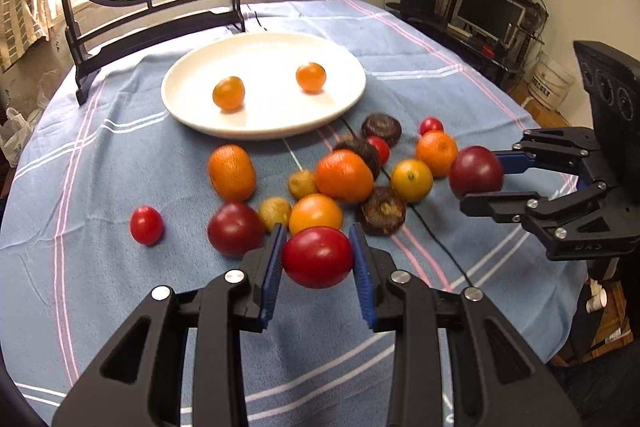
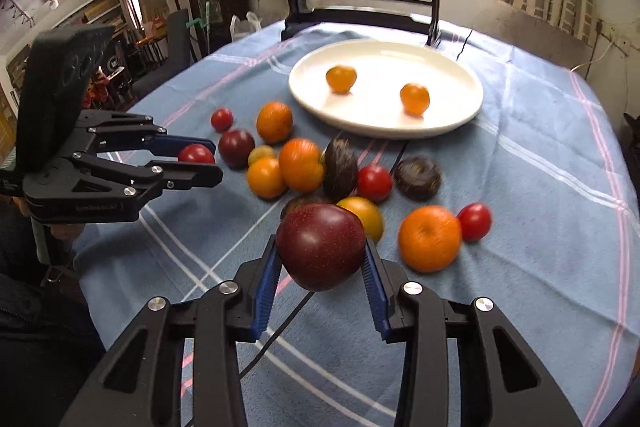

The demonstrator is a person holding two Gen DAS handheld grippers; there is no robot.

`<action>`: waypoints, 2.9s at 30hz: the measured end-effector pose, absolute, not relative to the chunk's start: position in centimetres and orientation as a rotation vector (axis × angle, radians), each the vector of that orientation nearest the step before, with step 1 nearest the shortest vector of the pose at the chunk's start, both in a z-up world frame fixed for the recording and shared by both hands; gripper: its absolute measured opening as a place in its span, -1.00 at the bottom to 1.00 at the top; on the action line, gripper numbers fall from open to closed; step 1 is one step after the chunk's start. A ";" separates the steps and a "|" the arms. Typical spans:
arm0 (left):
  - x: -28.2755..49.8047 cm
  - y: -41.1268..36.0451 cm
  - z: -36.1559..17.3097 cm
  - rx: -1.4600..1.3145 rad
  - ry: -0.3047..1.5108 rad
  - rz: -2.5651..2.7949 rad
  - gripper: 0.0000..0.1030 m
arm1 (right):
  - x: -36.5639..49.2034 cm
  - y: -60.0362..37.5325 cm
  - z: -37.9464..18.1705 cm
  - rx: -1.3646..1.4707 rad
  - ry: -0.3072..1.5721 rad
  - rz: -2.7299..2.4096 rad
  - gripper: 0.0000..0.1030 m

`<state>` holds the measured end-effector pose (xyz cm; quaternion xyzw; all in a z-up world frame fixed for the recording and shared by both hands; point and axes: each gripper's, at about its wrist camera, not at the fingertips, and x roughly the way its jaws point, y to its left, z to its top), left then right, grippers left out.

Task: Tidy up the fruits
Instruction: 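Carry the tomato and plum over the plate and open both grippers, then grasp a mandarin with the left gripper while the right gripper grasps a large orange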

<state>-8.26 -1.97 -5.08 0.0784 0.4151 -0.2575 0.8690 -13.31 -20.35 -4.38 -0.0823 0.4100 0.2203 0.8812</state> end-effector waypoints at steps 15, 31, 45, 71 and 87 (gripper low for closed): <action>-0.4 -4.6 0.9 0.213 0.703 -0.318 -0.39 | -6.3 -20.2 1.6 -0.189 0.702 0.423 -0.22; 7.1 -6.4 -2.1 0.248 0.756 -0.247 -0.39 | 2.3 -19.3 0.6 -0.186 0.729 0.404 -0.22; 10.6 -6.0 -3.2 0.231 0.809 -0.219 -0.39 | 7.2 -18.8 -1.5 -0.173 0.810 0.356 -0.22; 1.9 -1.0 -1.5 0.224 0.766 -0.288 0.36 | -6.4 -20.9 -0.8 -0.258 0.786 0.498 0.12; -7.0 -4.5 -4.3 0.373 0.819 -0.490 0.39 | -8.4 -23.7 -8.9 -0.312 0.944 0.368 -0.13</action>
